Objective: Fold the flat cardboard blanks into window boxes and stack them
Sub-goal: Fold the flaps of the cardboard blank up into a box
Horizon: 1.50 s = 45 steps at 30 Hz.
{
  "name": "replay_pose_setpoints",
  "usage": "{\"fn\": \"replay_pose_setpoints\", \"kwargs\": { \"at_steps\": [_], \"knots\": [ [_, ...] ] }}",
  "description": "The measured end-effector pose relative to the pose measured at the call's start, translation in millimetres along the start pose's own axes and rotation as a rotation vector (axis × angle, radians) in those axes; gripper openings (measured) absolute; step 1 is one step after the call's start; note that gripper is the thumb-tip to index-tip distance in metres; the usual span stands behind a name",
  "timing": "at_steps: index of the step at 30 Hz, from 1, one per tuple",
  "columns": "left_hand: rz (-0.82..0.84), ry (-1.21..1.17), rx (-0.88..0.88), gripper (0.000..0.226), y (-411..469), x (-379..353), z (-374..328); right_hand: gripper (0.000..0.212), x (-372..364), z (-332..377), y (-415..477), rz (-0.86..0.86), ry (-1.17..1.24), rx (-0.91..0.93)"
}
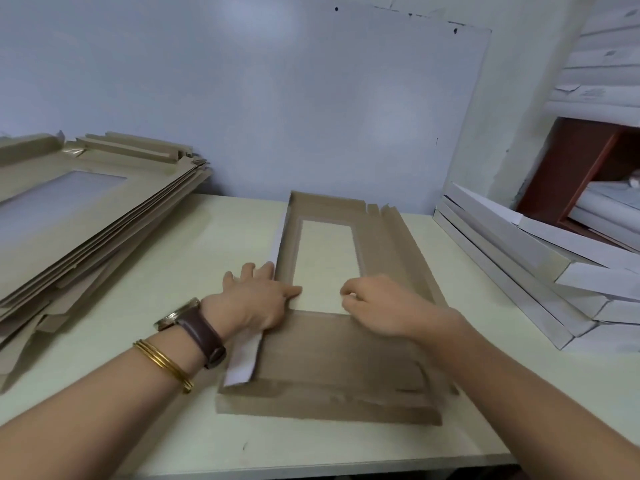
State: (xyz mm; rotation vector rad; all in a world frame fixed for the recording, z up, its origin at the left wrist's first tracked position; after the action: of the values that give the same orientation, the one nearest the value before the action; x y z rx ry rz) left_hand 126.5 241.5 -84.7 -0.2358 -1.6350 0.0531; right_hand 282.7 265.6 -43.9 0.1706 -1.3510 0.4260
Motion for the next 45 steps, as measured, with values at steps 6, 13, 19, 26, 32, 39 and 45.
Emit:
{"fn": "replay_pose_setpoints", "kwargs": {
  "at_steps": [6, 13, 19, 26, 32, 39, 45],
  "knots": [
    [-0.078, 0.156, -0.093, 0.077, -8, 12, 26, 0.042, 11, -51, 35, -0.100, -0.206, -0.069],
    [-0.132, 0.339, -0.185, 0.088, -7, 16, 42, 0.072, 13, -101, 45, 0.066, -0.393, -0.124],
    [-0.165, 0.464, -0.188, 0.083, -6, 23, 51, 0.058, 14, -116, 40, 0.017, -0.405, -0.063],
    [-0.175, 0.405, -0.066, 0.060, -2, 27, 47, 0.029, 16, -67, 15, -0.211, -0.474, 0.094],
    [-0.037, -0.590, -0.227, 0.052, -19, 42, -11, 0.028, 11, -22, -5, -0.298, -0.486, 0.136],
    [0.174, -0.128, -0.241, 0.042, -48, 34, -33, 0.022, -1, 28, -20, -0.309, -0.474, 0.192],
    [0.006, 0.123, -0.197, 0.022, -37, 37, -12, 0.031, -14, 52, -31, -0.302, -0.376, 0.287]
  ]
}}
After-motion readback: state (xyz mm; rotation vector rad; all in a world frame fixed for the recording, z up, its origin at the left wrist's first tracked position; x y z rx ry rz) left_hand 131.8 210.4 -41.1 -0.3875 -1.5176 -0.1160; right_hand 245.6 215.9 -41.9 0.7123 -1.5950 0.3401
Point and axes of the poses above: each hand's wrist, its own y-axis towards the middle knuckle, its own x-axis out of the back of the hand, z = x × y, the point moved 9 cm from there along y, towards the middle knuckle, and after that the axes turned 15 degrees about -x, right-handed, at the moved point
